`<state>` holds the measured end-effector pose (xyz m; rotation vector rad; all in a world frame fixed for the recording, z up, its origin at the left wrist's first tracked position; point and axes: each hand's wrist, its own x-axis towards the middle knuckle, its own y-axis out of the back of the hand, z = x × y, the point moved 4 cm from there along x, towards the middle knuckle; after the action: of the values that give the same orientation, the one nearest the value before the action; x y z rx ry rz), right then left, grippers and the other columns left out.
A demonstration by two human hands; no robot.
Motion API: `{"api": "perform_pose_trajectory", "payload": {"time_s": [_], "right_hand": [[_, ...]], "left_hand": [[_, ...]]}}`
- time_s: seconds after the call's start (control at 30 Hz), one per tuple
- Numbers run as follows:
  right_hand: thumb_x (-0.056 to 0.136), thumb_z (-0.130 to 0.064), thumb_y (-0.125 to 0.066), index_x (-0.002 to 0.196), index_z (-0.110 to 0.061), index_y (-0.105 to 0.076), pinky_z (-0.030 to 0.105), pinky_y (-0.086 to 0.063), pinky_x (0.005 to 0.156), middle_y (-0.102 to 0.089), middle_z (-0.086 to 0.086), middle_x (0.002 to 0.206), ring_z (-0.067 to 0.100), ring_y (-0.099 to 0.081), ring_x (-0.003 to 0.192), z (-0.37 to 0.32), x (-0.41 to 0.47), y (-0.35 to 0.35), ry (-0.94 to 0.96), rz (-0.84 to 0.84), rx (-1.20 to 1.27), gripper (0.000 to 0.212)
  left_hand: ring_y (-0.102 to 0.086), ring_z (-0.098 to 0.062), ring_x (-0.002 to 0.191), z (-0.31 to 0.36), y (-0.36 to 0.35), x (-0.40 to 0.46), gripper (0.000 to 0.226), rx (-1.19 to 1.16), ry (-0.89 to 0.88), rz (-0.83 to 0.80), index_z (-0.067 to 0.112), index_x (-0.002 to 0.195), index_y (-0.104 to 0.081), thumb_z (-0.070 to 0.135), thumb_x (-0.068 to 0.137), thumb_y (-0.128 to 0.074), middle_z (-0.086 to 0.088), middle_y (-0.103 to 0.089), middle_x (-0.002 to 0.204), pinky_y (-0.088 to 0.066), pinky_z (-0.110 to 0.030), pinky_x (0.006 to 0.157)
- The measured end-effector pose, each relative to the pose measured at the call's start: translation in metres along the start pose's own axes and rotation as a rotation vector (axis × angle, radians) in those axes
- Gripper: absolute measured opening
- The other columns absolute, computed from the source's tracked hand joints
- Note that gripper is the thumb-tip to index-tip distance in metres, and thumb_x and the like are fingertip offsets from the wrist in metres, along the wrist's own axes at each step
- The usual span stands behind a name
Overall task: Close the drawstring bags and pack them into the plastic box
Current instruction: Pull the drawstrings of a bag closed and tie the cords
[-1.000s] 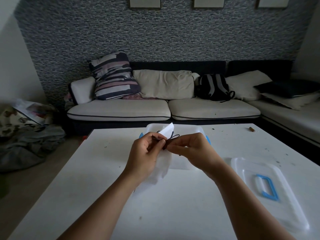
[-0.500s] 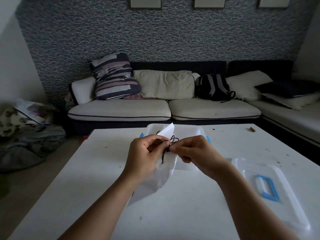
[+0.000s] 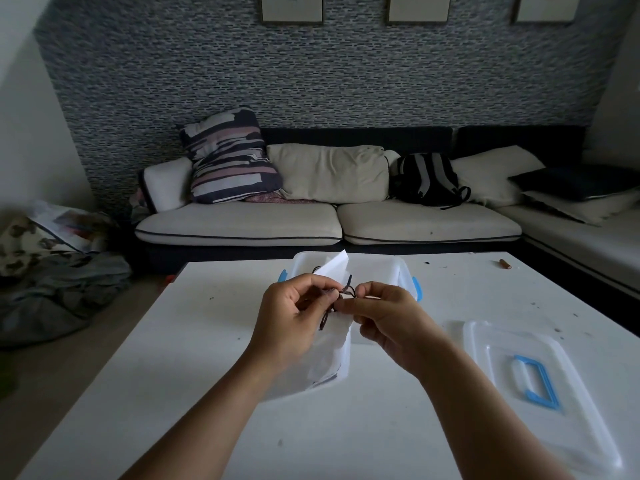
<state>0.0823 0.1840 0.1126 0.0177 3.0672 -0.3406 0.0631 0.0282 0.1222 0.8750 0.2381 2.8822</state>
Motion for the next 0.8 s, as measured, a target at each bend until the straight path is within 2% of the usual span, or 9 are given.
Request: {"api": "perform_pose_trajectory", "payload": {"time_s": [0.1, 0.23, 0.37, 0.43, 0.5, 0.6, 0.7, 0.73, 0.8], "right_hand": [[0.071, 0.000, -0.082, 0.079, -0.017, -0.048, 0.023, -0.034, 0.056, -0.063, 0.004, 0.065, 0.014, -0.044, 0.057, -0.002, -0.003, -0.002, 0.067, 0.051, -0.029, 0.039], [0.071, -0.003, -0.086, 0.074, -0.011, -0.048, 0.019, -0.038, 0.051, -0.073, 0.018, 0.075, 0.015, -0.056, 0.057, -0.013, -0.010, -0.003, 0.274, 0.164, -0.260, 0.039], [0.070, -0.013, -0.086, 0.068, -0.021, -0.052, 0.016, -0.037, 0.052, -0.065, -0.001, 0.064, 0.004, -0.048, 0.053, -0.016, -0.012, -0.007, 0.544, 0.340, -0.620, 0.035], [0.074, -0.015, -0.081, 0.073, -0.025, -0.054, 0.013, -0.038, 0.059, -0.063, -0.011, 0.070, 0.003, -0.055, 0.069, -0.015, -0.014, -0.013, 0.611, 0.370, -0.690, 0.029], [0.078, -0.013, -0.076, 0.082, -0.025, -0.055, 0.009, -0.039, 0.066, -0.063, -0.014, 0.076, 0.002, -0.058, 0.080, -0.014, -0.014, -0.016, 0.601, 0.368, -0.706, 0.024], [0.082, -0.015, -0.075, 0.084, -0.027, -0.059, 0.010, -0.042, 0.061, -0.068, -0.011, 0.075, 0.000, -0.062, 0.073, -0.009, -0.006, -0.013, 0.429, 0.317, -0.592, 0.020], [0.084, -0.016, -0.075, 0.085, -0.015, -0.069, 0.022, -0.047, 0.060, -0.074, 0.000, 0.075, 0.013, -0.067, 0.067, -0.004, -0.004, -0.016, 0.308, 0.249, -0.469, 0.006], [0.085, -0.015, -0.074, 0.085, -0.011, -0.071, 0.023, -0.047, 0.060, -0.074, 0.003, 0.075, 0.015, -0.065, 0.065, -0.003, -0.006, -0.017, 0.292, 0.229, -0.425, 0.005], [0.088, -0.006, -0.070, 0.091, -0.004, -0.072, 0.014, -0.044, 0.057, -0.073, 0.004, 0.073, 0.004, -0.061, 0.060, -0.002, -0.008, -0.020, 0.262, 0.180, -0.275, 0.004]], "left_hand": [[-0.073, -0.006, 0.081, 0.004, 0.002, -0.002, 0.023, 0.075, -0.073, 0.016, 0.023, 0.088, -0.078, 0.002, 0.088, -0.071, 0.011, -0.077, 0.083, -0.053, -0.017, 0.074], [-0.070, 0.000, 0.080, 0.015, 0.003, -0.004, 0.026, 0.371, -0.345, 0.056, 0.018, 0.092, -0.080, -0.005, 0.081, -0.070, 0.012, -0.076, 0.085, -0.053, -0.014, 0.073], [-0.066, -0.002, 0.082, 0.019, -0.001, -0.006, 0.025, 0.469, -0.424, 0.050, 0.015, 0.095, -0.077, -0.002, 0.082, -0.063, 0.009, -0.073, 0.089, -0.050, -0.013, 0.076], [-0.066, -0.002, 0.084, 0.019, -0.002, -0.005, 0.022, 0.437, -0.400, 0.051, 0.014, 0.095, -0.076, -0.001, 0.086, -0.064, 0.010, -0.073, 0.090, -0.050, -0.013, 0.078], [-0.069, -0.004, 0.085, 0.017, -0.001, -0.004, 0.018, 0.335, -0.292, 0.066, 0.016, 0.093, -0.076, 0.001, 0.090, -0.066, 0.012, -0.073, 0.088, -0.051, -0.013, 0.078], [-0.070, -0.003, 0.087, 0.012, 0.001, -0.003, 0.020, 0.213, -0.159, 0.061, 0.020, 0.090, -0.075, 0.002, 0.091, -0.066, 0.016, -0.073, 0.086, -0.049, -0.010, 0.077], [-0.070, -0.005, 0.089, 0.013, 0.003, -0.002, 0.023, 0.265, -0.220, 0.033, 0.017, 0.091, -0.076, -0.004, 0.090, -0.065, 0.013, -0.073, 0.087, -0.049, -0.012, 0.079], [-0.070, -0.005, 0.089, 0.013, 0.004, -0.002, 0.023, 0.278, -0.245, 0.032, 0.015, 0.092, -0.076, -0.006, 0.089, -0.065, 0.012, -0.073, 0.088, -0.050, -0.012, 0.079], [-0.070, -0.005, 0.089, 0.013, 0.006, -0.002, 0.022, 0.260, -0.251, 0.041, 0.013, 0.092, -0.077, -0.007, 0.088, -0.066, 0.012, -0.073, 0.089, -0.051, -0.013, 0.079]]}}
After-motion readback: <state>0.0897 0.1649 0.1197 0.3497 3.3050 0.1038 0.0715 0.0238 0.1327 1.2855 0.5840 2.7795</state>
